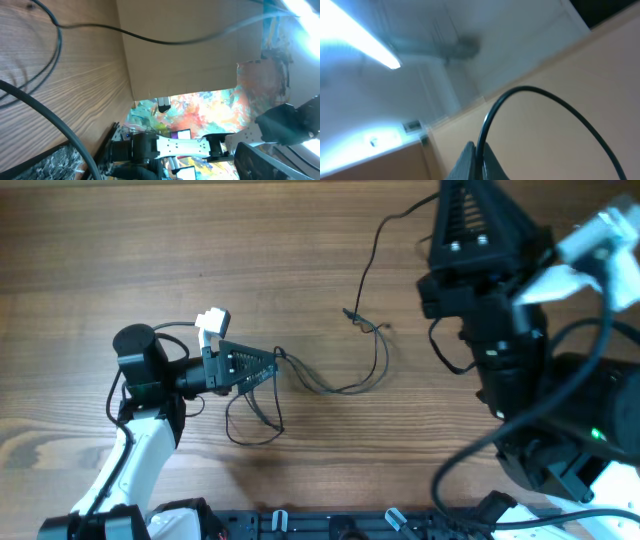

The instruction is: Untangle cables

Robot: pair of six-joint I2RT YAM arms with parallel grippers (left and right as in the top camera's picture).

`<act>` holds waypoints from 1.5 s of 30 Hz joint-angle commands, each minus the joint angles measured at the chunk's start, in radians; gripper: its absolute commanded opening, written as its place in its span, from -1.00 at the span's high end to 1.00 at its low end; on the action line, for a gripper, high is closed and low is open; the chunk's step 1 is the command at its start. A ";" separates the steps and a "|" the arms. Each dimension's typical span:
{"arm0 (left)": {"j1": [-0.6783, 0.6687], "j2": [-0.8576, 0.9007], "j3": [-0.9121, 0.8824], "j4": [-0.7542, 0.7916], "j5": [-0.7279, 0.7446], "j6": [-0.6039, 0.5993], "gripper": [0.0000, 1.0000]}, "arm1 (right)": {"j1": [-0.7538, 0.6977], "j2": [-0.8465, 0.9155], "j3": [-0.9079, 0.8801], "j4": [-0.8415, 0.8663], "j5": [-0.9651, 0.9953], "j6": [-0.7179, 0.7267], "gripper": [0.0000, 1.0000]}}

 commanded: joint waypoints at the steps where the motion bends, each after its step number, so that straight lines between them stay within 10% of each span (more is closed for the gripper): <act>1: -0.005 0.049 -0.012 0.002 -0.002 0.074 -1.00 | 0.000 -0.047 0.012 0.086 0.172 0.118 0.91; 8: -0.005 0.106 -0.012 0.002 -0.002 0.074 -0.99 | 0.000 -0.085 0.012 0.163 0.309 0.072 0.91; 19: -0.005 0.106 -0.012 0.002 -0.002 0.075 -1.00 | -0.226 -0.078 0.012 0.186 0.817 -0.857 0.91; 26: -0.005 0.106 -0.012 0.002 -0.002 0.074 -1.00 | -0.617 -0.076 0.012 -0.400 0.610 -0.495 0.86; 33: -0.005 0.106 -0.012 0.002 -0.002 0.074 -1.00 | -1.144 0.037 0.012 -0.811 -0.123 -0.138 0.78; 38: -0.005 0.106 -0.012 -0.005 -0.002 0.074 -1.00 | -1.552 0.171 0.012 -0.837 -0.525 0.135 0.81; 45: -0.005 0.106 -0.012 -0.021 -0.002 0.074 -1.00 | -1.966 0.415 0.012 -0.439 -1.077 0.613 0.90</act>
